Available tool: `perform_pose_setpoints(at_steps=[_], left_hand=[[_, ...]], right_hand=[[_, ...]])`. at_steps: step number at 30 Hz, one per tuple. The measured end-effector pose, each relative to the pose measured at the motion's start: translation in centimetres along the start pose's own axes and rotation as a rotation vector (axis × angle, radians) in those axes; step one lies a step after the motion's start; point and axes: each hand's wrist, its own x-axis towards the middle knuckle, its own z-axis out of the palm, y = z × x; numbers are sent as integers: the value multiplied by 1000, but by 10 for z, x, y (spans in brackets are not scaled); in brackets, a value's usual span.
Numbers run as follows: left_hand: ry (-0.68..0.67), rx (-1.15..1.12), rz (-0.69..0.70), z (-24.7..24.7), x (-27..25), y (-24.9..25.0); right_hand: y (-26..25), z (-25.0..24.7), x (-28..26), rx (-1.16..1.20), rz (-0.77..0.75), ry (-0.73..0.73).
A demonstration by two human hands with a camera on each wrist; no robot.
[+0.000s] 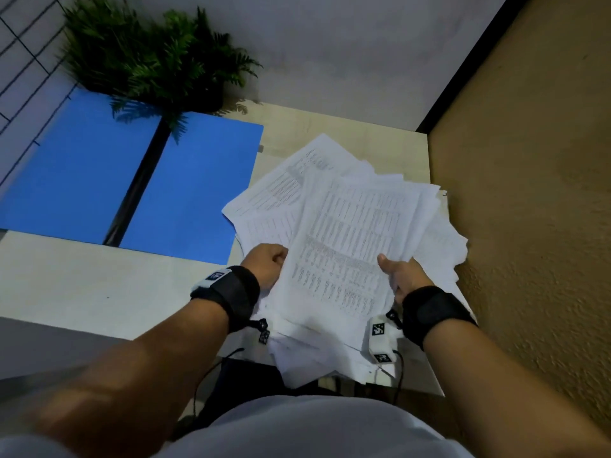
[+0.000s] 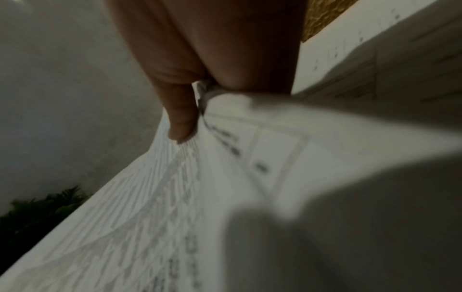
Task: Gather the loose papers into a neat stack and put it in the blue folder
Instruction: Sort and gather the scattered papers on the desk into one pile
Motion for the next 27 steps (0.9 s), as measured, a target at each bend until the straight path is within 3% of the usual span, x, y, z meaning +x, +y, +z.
perform_pose_setpoints(at_steps=[2,3,7,10,15,21,24,27], left_hand=[[-57,17,-68,3,-10,-4],[-23,-10,-102,2,-14,-6],[436,-127,-201,-3,-21,-26],[428,-278,-247,-2,-28,-27],[540,-269,-127,5,-27,-25],[423,-293,-206,2,-21,-25],[367,-501,-292,3,-26,-17],[209,-823,-155,9,-31,-23]], right_hand=[[-3,4,-12,-64,-87,54],[-5,3,-14,-97,-117,101],[-7,-10,-10,-265,-107,240],[-6,-13,-11,-290,-100,243],[-2,9,-17,-374,-64,149],[7,37,-30,-376,-76,-65],[9,41,-37,-371,-81,-123],[14,42,-38,-276,-82,-116]])
